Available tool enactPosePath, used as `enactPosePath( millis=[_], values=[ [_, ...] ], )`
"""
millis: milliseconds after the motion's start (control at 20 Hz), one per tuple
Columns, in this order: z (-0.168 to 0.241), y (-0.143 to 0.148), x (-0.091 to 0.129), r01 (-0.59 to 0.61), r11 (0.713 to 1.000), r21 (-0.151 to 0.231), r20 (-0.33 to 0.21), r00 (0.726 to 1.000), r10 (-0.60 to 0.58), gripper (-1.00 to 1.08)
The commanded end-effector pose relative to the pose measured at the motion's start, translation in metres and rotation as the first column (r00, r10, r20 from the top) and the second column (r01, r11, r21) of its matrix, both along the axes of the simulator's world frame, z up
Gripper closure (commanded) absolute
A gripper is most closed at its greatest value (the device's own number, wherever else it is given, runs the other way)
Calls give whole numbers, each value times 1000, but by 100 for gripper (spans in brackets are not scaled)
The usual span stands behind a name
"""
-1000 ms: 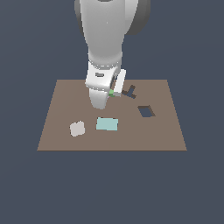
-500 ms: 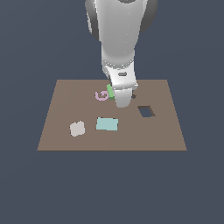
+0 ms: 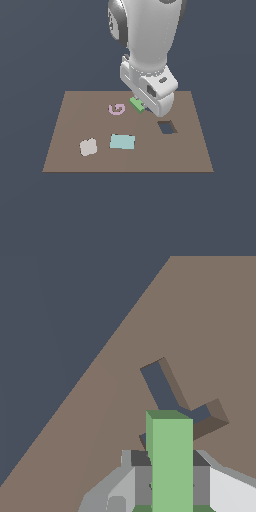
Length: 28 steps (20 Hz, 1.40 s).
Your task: Insert a designated object into the corresponding slot on a board.
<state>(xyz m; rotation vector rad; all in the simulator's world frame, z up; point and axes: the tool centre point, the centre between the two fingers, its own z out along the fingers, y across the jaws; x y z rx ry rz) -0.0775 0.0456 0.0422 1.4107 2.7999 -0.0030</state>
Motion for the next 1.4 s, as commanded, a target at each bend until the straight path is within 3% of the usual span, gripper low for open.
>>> enactPosePath(
  millis=[0,400,800,1350],
  values=[
    [0,7,-2,-94,996,0,-1,996,94,108],
    [-2,23,-8,-307,952,2,-4,952,307,108],
    [-2,31,-11,-414,910,4,-4,910,414,108],
    [-9,32,-11,-431,902,4,-4,902,431,108]
  ],
)
